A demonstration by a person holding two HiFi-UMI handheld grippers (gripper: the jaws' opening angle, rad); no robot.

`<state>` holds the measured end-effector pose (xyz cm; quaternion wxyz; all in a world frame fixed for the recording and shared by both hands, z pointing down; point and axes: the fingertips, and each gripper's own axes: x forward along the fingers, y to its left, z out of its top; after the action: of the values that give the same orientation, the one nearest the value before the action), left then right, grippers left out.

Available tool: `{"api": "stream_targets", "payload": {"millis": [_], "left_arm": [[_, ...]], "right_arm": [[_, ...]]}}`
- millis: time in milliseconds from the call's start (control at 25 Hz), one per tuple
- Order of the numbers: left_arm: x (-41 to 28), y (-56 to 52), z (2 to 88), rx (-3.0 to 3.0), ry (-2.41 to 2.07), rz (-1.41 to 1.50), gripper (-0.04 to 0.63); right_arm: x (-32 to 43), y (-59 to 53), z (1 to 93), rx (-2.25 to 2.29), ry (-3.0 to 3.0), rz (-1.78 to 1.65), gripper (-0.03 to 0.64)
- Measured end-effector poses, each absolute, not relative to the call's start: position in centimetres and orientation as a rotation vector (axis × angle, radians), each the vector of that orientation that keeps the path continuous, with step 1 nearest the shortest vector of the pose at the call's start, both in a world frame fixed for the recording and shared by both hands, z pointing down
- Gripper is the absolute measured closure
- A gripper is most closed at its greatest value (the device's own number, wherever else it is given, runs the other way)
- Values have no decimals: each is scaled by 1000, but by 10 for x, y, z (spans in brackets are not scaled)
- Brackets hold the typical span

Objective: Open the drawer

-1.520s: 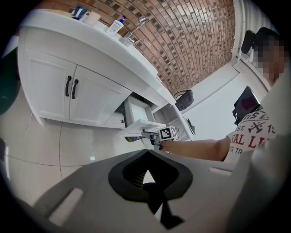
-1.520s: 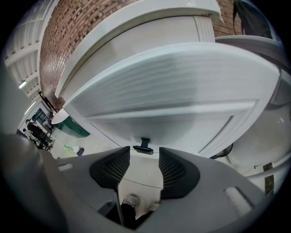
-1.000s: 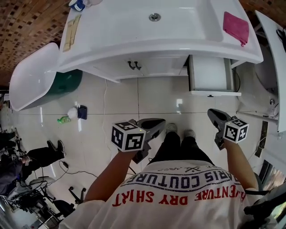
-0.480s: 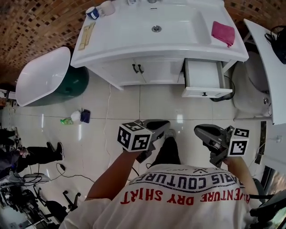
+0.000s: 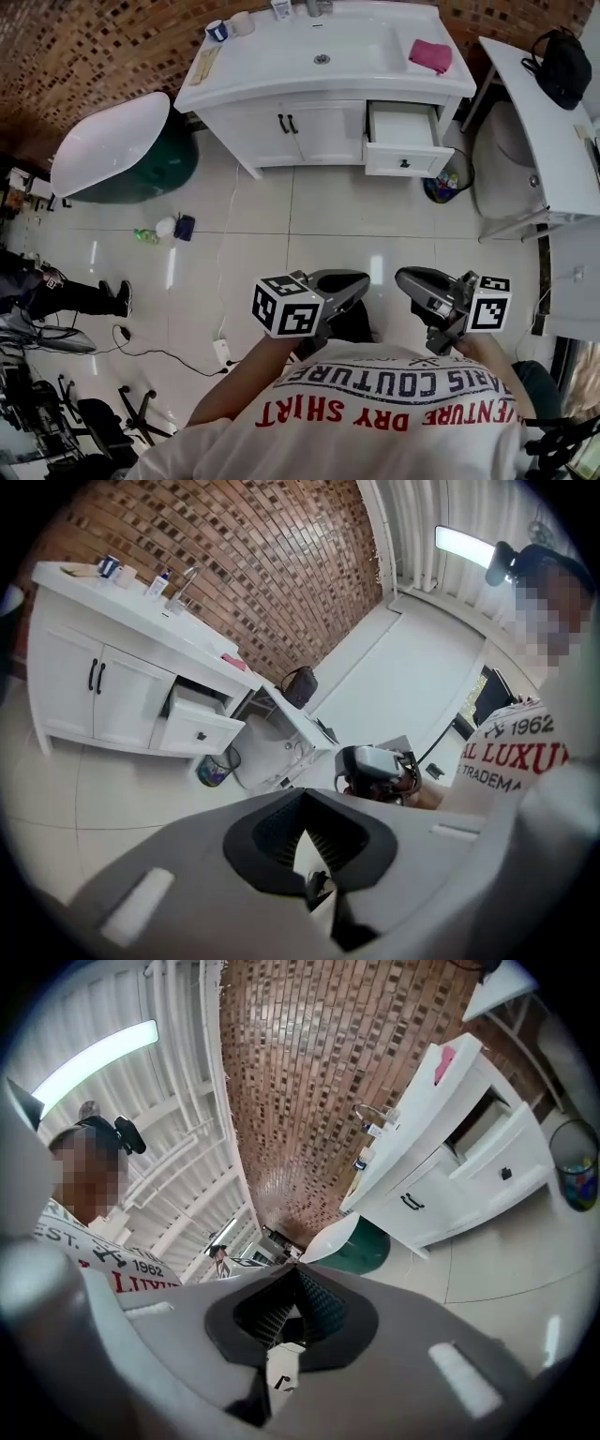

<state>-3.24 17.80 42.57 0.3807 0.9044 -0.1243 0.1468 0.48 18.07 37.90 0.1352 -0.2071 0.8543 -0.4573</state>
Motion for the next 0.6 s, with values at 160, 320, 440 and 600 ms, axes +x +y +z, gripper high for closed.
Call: {"api": "stream_targets", "payload": {"millis": [160, 320, 440, 600], "left_arm": [[-32, 205, 386, 2339, -302, 355, 607], [-29, 212, 354, 2406, -246, 350, 607], [-30, 213, 342, 2459, -218, 379, 607], [-48, 227, 339, 2489, -212, 438, 607]], "right_arm": [[16, 204, 358, -720, 2472, -1262, 611], [19, 213, 332, -776, 2429, -1182, 611], [4, 219, 328, -777, 2489, -1177, 611], [-16, 228, 321, -780, 2505, -1172, 611]]}}
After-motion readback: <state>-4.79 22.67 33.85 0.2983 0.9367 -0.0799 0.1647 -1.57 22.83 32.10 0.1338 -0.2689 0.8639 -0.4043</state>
